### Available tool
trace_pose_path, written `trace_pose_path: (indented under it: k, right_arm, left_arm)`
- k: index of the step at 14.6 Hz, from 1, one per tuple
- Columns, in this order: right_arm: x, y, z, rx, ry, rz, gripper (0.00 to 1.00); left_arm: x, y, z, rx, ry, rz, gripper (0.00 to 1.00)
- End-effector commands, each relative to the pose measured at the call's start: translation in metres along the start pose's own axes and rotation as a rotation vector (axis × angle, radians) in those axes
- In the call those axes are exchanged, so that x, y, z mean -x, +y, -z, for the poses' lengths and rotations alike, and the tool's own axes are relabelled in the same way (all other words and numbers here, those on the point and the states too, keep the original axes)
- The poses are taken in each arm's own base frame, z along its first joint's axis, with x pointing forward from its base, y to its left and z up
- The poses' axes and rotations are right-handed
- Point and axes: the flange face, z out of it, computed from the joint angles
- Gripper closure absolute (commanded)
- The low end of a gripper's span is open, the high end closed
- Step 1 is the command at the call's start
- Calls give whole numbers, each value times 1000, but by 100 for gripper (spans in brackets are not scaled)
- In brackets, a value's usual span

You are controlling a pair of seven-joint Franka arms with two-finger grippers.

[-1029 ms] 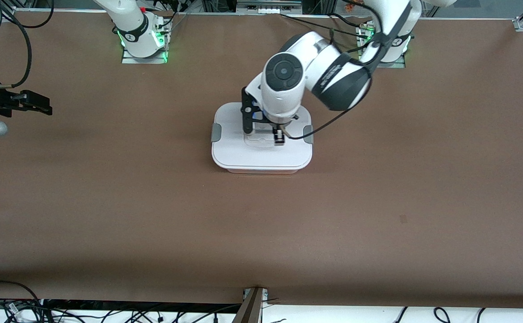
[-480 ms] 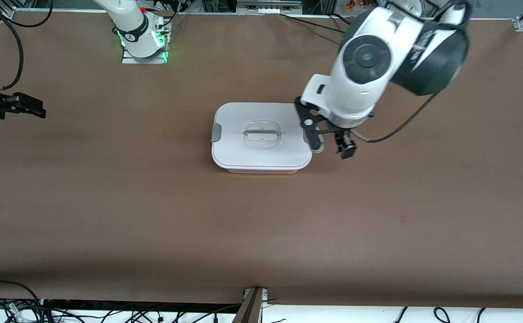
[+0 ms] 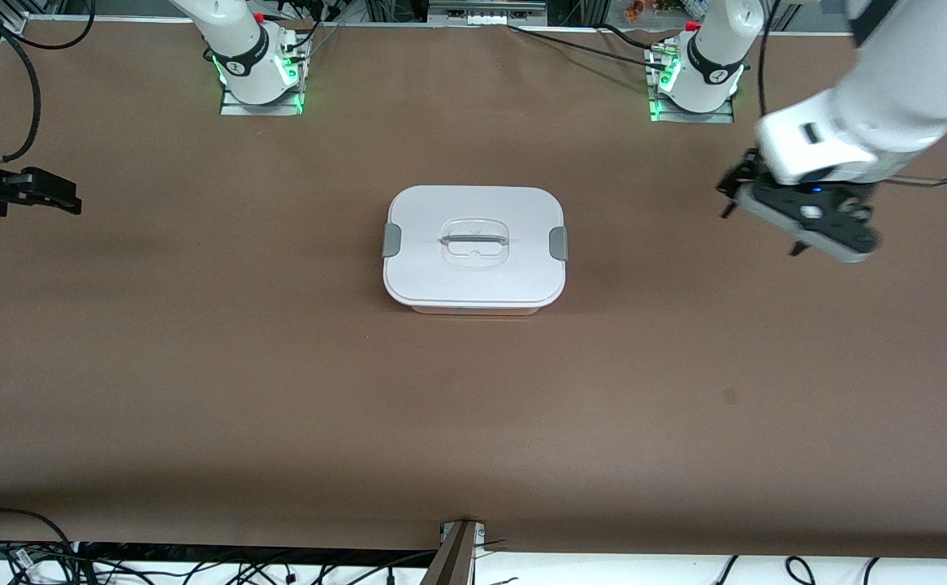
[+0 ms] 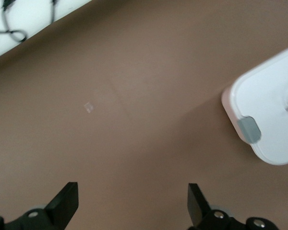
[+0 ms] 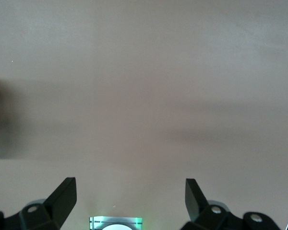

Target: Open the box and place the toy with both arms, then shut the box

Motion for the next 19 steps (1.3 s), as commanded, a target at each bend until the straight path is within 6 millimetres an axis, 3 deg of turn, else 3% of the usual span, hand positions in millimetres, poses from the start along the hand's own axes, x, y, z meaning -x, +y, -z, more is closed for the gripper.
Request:
trace_pose_path:
  k: [1,3,5,8,12,14,16,19]
  right_arm:
    - [-3,1,5,-15,10,8,0]
    - [-3,-3,4,-13,9,16,0]
    - [-3,-5,5,-13,11,19,0]
    - [-3,-4,5,-13,11,17,0]
    - [-4,-7,5,-11,12,25,0]
    - [-6,-6,4,-10,14,25,0]
    - [-6,-7,4,-10,14,25,0]
    - [-6,-7,4,-12,14,25,0]
  left_arm:
    - [48,-21,-16,40,61,180,0]
    - [61,-48,-19,31,60,239,0]
    - [70,-55,-22,19,19,257,0]
    - [81,-57,-19,-6,-70,311,0]
    - [78,-56,-15,-11,-44,297,0]
    - [76,-59,-4,-15,-17,302,0]
    - [82,-73,-4,-16,-19,327,0]
    - [79,-73,-9,-13,-28,325,0]
